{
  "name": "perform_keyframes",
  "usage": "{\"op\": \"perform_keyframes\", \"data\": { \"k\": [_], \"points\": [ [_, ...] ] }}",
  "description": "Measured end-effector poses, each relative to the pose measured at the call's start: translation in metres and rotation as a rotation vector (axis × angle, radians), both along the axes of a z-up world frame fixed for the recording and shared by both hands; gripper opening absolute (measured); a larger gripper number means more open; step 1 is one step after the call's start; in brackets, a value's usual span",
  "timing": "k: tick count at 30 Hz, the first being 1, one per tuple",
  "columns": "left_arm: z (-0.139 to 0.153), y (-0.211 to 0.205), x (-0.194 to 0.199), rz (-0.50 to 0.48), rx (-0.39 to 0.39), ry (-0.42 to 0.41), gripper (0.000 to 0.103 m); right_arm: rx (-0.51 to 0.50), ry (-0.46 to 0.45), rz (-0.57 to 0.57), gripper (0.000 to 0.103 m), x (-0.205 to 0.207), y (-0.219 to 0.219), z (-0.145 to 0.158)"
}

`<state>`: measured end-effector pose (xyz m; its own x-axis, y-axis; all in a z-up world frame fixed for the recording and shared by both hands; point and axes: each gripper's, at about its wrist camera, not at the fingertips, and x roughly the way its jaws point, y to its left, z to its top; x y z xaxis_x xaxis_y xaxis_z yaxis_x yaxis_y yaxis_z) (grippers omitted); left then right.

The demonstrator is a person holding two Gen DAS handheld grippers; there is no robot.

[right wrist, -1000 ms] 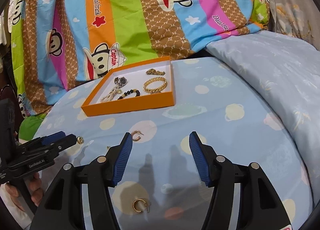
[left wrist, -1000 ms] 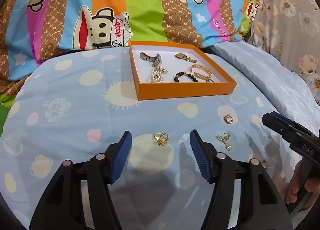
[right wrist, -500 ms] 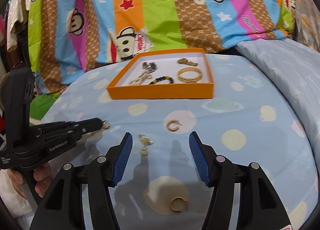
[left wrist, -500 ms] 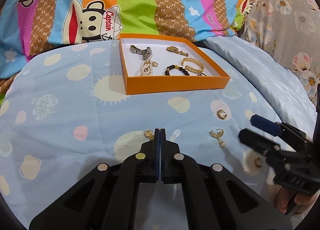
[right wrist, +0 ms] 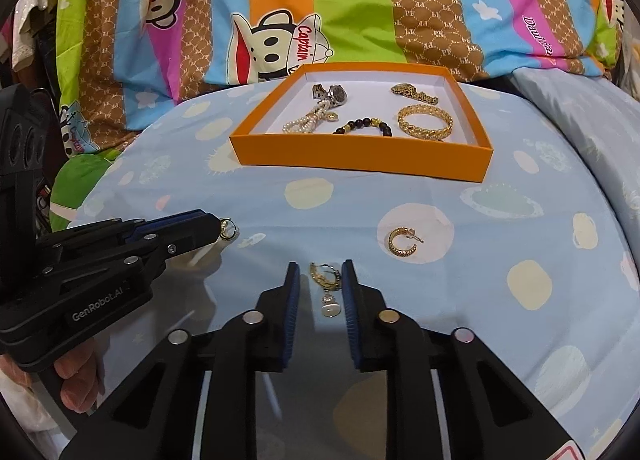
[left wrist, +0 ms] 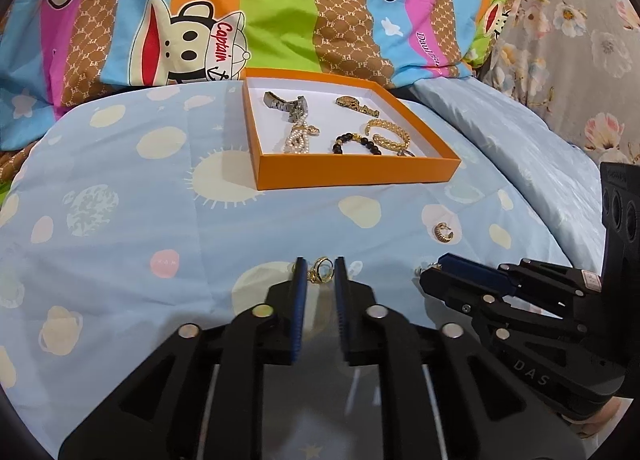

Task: Organize jewelry
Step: 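Grasp a small gold earring with the left tool while the right tool grasps a gold dangle earring, then carry both earrings over the orange box and open both tools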

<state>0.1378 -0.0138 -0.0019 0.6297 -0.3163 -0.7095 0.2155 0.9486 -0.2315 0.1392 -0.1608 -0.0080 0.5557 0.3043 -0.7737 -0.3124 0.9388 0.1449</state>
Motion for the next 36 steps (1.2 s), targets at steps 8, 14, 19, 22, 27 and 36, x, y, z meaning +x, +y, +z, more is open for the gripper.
{"op": "perform_keyframes", "data": {
  "k": [8, 14, 19, 22, 27, 36],
  "points": [
    [-0.004, -0.011, 0.010, -0.028, 0.018, 0.027, 0.035, 0.006, -0.025, -0.014, 0.004, -0.003, -0.002, 0.003],
    [-0.007, -0.014, 0.013, -0.045, 0.016, 0.042, 0.013, 0.021, -0.030, -0.024, 0.004, -0.006, -0.007, 0.005],
    [-0.001, -0.013, 0.007, -0.052, 0.006, 0.003, 0.013, 0.030, -0.038, -0.033, 0.004, -0.008, -0.012, 0.007],
    [0.003, -0.011, 0.003, -0.049, 0.003, -0.017, 0.013, 0.038, -0.052, -0.042, 0.004, -0.011, -0.016, 0.010],
    [0.016, 0.003, 0.001, -0.023, -0.038, -0.038, 0.013, 0.048, -0.075, -0.062, 0.004, -0.012, -0.022, 0.016],
    [0.065, 0.029, 0.009, 0.037, -0.049, -0.147, 0.013, 0.059, -0.189, -0.094, 0.004, -0.008, -0.041, 0.057]
  ]
}}
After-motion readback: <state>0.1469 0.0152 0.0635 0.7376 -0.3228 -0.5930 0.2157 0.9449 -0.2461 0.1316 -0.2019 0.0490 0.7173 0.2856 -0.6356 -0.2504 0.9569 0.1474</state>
